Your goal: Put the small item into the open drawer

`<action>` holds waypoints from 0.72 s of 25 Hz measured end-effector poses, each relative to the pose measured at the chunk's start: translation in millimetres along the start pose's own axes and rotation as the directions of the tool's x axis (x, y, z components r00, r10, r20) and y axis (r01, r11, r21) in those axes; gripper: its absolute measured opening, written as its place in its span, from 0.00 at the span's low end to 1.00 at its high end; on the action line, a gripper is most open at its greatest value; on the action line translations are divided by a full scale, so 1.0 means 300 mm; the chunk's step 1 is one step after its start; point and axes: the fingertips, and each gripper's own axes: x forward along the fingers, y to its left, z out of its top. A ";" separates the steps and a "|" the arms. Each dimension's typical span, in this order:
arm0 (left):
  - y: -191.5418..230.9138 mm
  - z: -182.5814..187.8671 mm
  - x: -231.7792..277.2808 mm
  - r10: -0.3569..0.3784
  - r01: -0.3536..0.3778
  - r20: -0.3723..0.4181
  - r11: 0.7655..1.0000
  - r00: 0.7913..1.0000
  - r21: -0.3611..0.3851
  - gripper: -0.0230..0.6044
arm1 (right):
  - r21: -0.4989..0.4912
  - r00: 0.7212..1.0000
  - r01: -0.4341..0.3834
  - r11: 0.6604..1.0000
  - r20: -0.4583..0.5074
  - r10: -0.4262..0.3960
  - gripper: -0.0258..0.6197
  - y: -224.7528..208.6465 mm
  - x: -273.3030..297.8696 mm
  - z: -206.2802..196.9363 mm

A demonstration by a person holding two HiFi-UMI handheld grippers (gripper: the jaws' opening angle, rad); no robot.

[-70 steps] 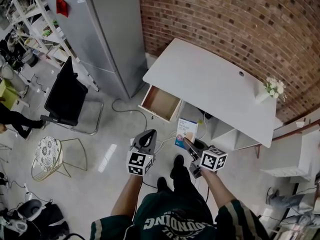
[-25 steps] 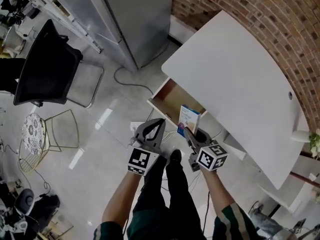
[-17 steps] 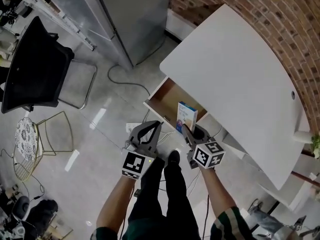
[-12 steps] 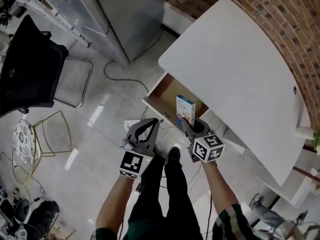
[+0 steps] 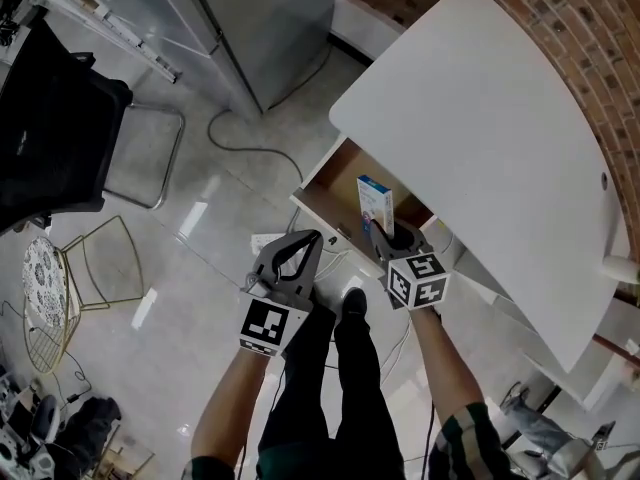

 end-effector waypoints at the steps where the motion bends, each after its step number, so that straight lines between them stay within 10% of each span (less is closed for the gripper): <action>1: 0.003 -0.005 0.005 -0.001 0.001 -0.001 1.000 1.000 -0.004 0.06 | -0.017 1.000 0.008 1.000 -0.009 -0.008 0.18 -0.006 0.013 -0.004; 18: 0.035 -0.100 0.028 0.003 -0.005 -0.046 0.999 0.999 -0.050 0.06 | -0.192 0.981 0.011 0.981 -0.187 -0.048 0.18 -0.073 0.182 -0.101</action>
